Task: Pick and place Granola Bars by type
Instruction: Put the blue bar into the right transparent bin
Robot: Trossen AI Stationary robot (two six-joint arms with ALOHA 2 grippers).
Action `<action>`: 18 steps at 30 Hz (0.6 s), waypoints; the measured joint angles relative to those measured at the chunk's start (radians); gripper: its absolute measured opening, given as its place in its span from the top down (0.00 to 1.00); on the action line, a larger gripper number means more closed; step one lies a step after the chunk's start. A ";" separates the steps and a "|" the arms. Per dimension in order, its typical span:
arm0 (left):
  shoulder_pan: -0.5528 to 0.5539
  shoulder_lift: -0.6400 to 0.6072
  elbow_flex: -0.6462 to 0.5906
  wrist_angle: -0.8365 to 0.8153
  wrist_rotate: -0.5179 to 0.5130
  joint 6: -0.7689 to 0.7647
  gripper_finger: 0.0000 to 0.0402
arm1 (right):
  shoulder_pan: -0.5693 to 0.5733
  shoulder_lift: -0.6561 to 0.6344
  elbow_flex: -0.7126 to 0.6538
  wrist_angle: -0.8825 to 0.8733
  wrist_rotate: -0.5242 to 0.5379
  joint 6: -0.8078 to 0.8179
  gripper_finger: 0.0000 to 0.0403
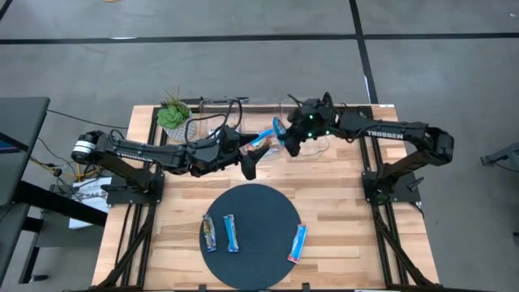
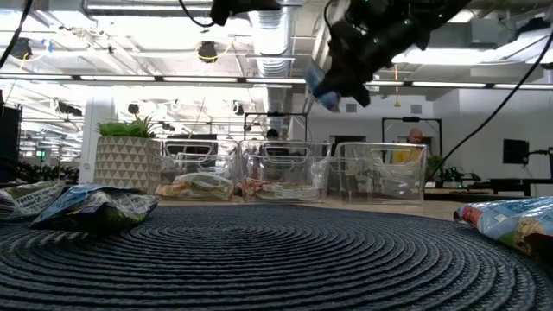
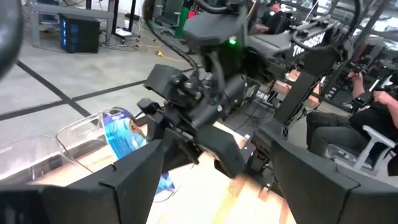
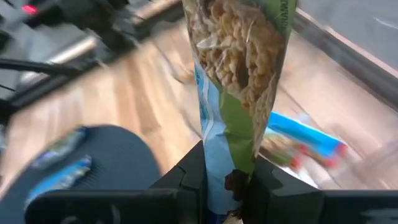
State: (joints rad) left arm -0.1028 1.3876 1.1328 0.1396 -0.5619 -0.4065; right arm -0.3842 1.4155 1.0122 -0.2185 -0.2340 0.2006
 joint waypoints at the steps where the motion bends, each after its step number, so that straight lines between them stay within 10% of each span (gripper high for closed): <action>1: 0.000 0.000 0.000 -0.002 0.000 0.000 0.28 | -0.015 -0.001 0.000 -0.022 0.000 -0.011 0.86; 18: 0.000 0.000 0.000 -0.023 0.000 -0.009 0.28 | -0.278 -0.118 -0.001 -0.266 0.008 -0.133 0.86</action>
State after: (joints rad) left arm -0.1028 1.3876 1.1324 0.1162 -0.5617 -0.4152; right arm -0.6627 1.2973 1.0111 -0.4848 -0.2264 0.0673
